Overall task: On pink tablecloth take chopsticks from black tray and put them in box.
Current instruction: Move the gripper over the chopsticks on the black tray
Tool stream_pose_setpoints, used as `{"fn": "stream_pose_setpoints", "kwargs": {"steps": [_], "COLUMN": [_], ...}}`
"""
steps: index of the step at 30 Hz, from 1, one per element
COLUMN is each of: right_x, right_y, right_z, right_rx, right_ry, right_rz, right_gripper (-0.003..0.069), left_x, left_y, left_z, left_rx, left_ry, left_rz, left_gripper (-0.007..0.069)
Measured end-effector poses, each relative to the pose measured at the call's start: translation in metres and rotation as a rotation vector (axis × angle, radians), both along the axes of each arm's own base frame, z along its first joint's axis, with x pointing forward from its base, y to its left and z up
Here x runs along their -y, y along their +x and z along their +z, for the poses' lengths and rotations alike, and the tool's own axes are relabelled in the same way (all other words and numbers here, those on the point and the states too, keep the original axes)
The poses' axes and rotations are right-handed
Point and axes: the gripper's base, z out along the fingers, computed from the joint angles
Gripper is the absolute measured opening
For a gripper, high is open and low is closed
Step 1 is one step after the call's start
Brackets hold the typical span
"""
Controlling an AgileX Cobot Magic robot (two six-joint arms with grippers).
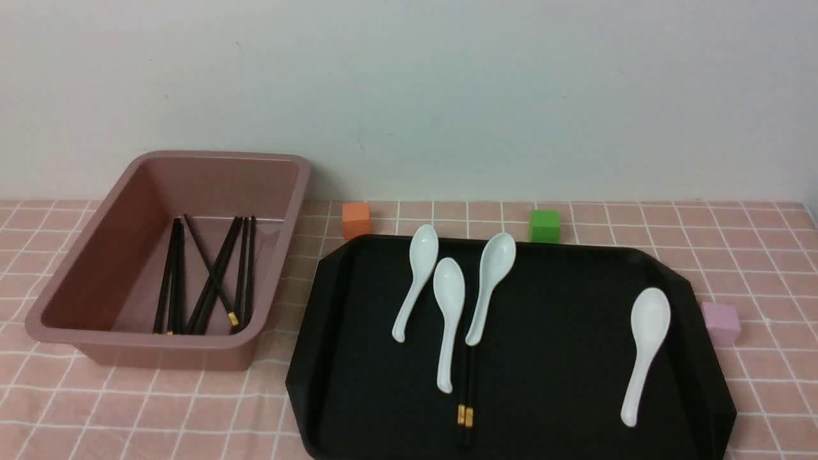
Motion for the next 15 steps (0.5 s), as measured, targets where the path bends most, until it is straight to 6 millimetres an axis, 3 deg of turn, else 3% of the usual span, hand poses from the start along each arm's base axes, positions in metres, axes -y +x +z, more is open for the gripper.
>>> {"fn": "stream_pose_setpoints", "kwargs": {"steps": [15], "right_x": [0.0], "right_y": [0.0], "right_z": [0.0], "right_rx": [0.0], "right_ry": [0.0], "right_rz": [0.0], "right_gripper": [0.0126], "left_x": [0.0], "left_y": [0.0], "left_z": [0.0], "left_rx": [0.0], "left_ry": [0.0], "left_rz": [0.0], "left_gripper": [0.0239]}}
